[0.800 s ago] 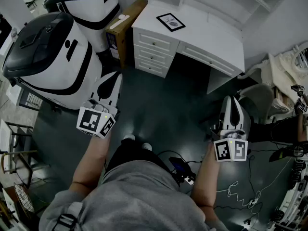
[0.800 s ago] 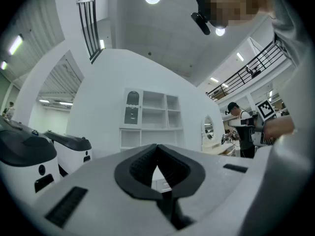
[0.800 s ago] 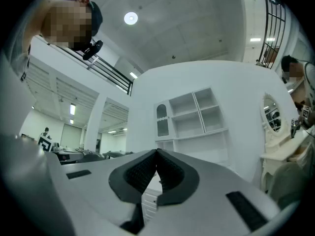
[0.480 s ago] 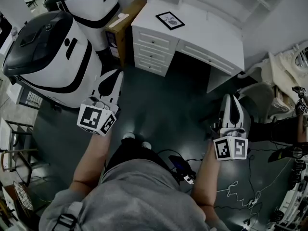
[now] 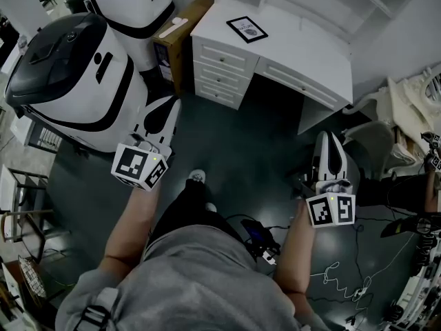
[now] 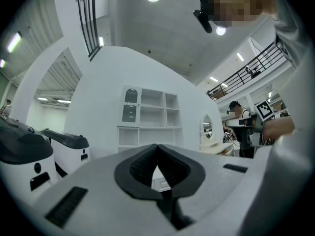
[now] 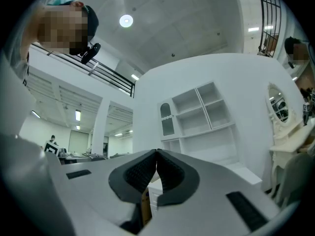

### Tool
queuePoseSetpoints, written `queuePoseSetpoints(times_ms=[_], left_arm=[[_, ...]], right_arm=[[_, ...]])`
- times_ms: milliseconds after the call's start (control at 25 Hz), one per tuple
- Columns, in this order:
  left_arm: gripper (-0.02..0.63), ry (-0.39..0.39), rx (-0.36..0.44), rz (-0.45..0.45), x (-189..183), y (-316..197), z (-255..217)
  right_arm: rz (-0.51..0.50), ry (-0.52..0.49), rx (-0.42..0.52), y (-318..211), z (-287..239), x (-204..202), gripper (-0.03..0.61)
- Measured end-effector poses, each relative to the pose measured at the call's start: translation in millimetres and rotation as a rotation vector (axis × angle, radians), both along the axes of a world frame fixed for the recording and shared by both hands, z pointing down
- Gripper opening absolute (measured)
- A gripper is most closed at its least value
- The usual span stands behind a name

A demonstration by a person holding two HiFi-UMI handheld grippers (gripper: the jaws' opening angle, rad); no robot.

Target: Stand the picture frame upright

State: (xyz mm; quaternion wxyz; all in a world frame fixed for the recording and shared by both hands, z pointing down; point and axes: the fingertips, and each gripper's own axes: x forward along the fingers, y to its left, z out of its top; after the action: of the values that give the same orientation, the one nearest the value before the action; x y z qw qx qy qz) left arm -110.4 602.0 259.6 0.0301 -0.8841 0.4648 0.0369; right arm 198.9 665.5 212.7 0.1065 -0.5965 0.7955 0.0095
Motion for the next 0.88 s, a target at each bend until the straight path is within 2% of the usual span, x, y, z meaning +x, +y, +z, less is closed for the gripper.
queuePoseSetpoints(times_ms=[280, 880], left_arm=[[0.008, -0.008, 0.004, -0.010, -6, -36, 1], [0.008, 0.001, -0.018, 0.039, 15, -171, 4]], right_arm=[[-0.015, 0.000, -0.009, -33, 5, -6, 0.026], [-0.005, 0.032, -0.036, -156, 2, 2, 0.026]])
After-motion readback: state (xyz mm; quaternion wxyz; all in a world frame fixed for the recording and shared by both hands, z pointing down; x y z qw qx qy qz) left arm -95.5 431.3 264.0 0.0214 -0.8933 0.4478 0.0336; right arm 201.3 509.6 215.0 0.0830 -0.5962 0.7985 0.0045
